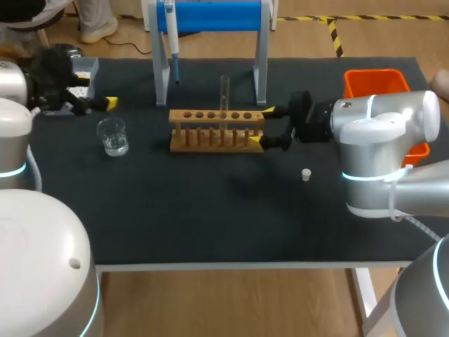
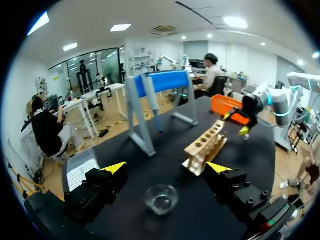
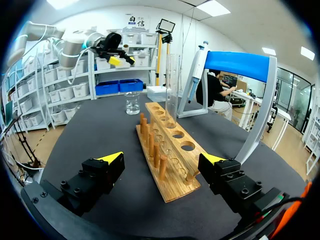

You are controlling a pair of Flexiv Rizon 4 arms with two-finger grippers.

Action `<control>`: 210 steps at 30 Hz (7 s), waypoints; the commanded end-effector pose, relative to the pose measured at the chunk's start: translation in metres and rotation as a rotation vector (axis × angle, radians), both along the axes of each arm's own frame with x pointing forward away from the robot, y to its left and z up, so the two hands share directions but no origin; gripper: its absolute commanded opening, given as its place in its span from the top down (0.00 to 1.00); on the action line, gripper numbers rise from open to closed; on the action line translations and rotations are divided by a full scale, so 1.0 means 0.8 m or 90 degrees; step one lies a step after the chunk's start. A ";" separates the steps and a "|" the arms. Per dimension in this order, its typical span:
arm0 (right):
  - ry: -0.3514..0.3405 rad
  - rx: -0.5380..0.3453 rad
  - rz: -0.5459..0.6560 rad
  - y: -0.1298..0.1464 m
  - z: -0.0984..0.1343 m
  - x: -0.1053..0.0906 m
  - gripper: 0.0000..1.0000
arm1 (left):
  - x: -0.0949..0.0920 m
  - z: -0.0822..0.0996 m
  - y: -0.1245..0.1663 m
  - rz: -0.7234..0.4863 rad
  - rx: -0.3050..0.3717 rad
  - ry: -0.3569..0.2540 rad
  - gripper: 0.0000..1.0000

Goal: Invert the test tube, pick up the pipette, mount the tip to pipette, aspirate from beaker and dispense into the tube, eject the tip, return the pipette, and cap with the stopper.

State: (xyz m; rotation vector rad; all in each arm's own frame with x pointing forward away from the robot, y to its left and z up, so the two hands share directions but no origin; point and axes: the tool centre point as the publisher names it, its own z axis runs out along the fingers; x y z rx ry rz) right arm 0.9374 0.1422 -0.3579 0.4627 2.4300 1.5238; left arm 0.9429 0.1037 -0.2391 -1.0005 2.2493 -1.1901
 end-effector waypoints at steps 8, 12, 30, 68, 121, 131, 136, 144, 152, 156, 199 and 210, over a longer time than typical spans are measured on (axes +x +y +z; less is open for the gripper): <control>-0.001 0.001 0.000 -0.001 0.000 -0.001 0.00 | 0.059 -0.023 0.071 0.168 0.073 0.076 0.00; -0.001 0.001 0.000 -0.001 0.000 -0.001 0.00 | 0.085 -0.035 0.090 0.205 0.083 0.090 0.00; -0.001 0.001 0.000 -0.001 0.000 -0.001 0.00 | 0.170 -0.091 0.140 0.311 0.082 0.107 0.00; -0.001 0.001 0.000 -0.001 0.000 -0.001 0.00 | 0.218 -0.142 0.154 0.418 0.051 0.028 0.02; -0.001 0.001 0.000 -0.001 0.000 -0.001 0.00 | 0.254 -0.149 0.169 0.410 0.051 0.017 0.44; -0.001 0.001 0.000 -0.001 0.000 -0.001 0.00 | 0.258 -0.153 0.169 0.411 0.051 0.024 0.51; -0.001 0.001 0.000 -0.001 0.000 -0.001 0.00 | 0.261 -0.155 0.172 0.411 0.052 0.025 0.51; -0.001 0.001 0.000 -0.001 0.000 -0.001 0.00 | 0.265 -0.155 0.172 0.411 0.054 0.027 0.53; -0.001 0.001 0.000 -0.001 0.000 -0.001 0.00 | 0.266 -0.156 0.172 0.415 0.054 0.032 0.60; -0.001 0.001 0.000 -0.001 0.000 -0.001 0.00 | 0.264 -0.158 0.173 0.420 0.050 0.032 0.60; -0.001 0.001 0.000 -0.001 0.000 -0.001 0.00 | 0.254 -0.140 0.174 0.430 0.042 0.024 1.00; -0.001 0.001 0.000 -0.001 0.000 -0.001 0.00 | 0.253 -0.112 0.177 0.431 0.060 0.006 1.00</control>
